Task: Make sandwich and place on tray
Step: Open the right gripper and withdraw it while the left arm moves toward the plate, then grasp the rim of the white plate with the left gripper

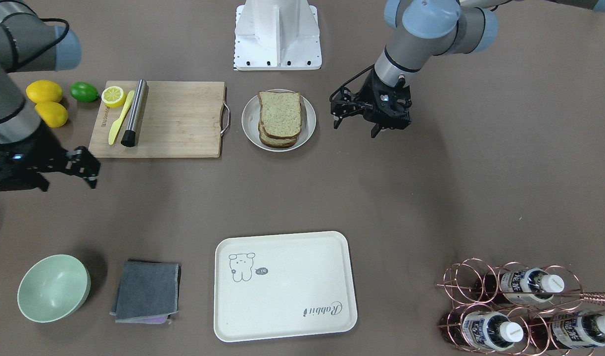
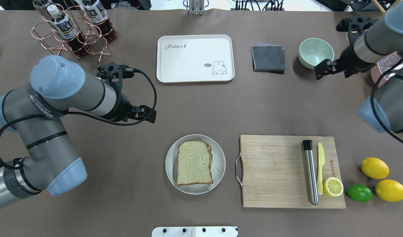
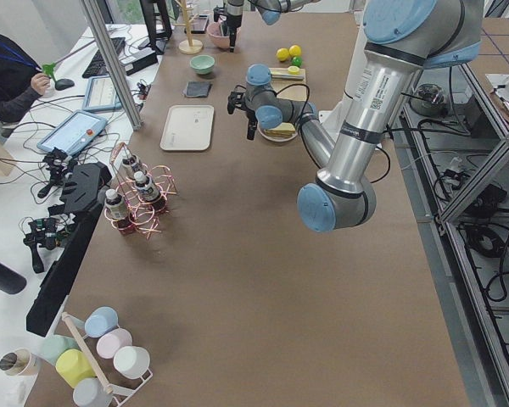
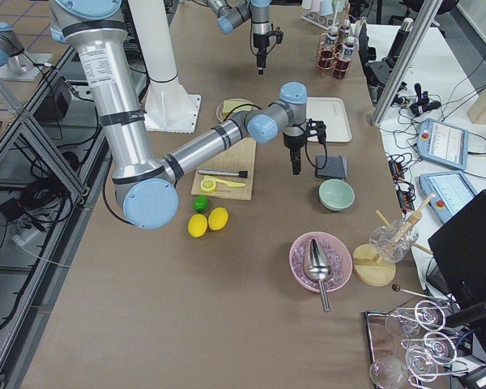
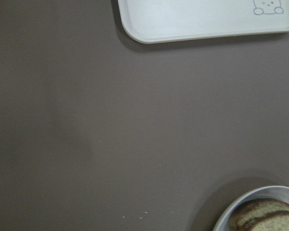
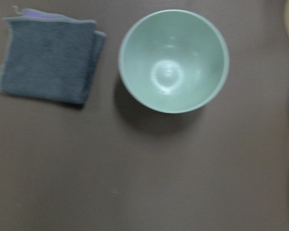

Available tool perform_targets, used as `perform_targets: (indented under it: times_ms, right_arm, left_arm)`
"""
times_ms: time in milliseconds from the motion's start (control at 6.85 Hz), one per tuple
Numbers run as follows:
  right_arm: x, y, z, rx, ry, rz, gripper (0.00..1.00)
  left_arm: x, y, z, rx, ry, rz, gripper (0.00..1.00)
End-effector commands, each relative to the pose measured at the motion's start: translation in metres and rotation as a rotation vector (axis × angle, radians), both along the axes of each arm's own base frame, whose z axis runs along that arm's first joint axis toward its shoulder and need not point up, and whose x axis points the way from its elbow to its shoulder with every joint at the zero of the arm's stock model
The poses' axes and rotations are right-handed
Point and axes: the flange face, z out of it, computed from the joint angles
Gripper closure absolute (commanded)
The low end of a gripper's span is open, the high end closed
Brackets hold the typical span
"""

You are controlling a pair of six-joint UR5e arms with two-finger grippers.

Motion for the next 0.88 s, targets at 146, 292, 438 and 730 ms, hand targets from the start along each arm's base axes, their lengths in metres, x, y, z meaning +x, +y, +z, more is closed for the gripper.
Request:
perform_targets:
  times_ms: [146,292,438,730]
  right_arm:
    - [0.189,0.01,0.126,0.051,0.018,-0.162,0.0]
    - [0.245,0.023,0.163,0.061,-0.003,-0.164,0.0]
    - [0.28,0.051,0.204,0.068,0.001,-0.191,0.0]
    - [0.307,0.08,0.233,0.032,0.011,-0.163,0.0]
  left_arm:
    - [0.056,0.057,-0.013,0.009,0.007,0.021,0.02]
    - [0.063,0.067,-0.009,0.014,0.021,0.038,0.02]
    - [0.074,0.075,0.002,0.009,0.009,0.059,0.02]
    - [0.098,0.073,0.029,0.013,0.014,0.072,0.07]
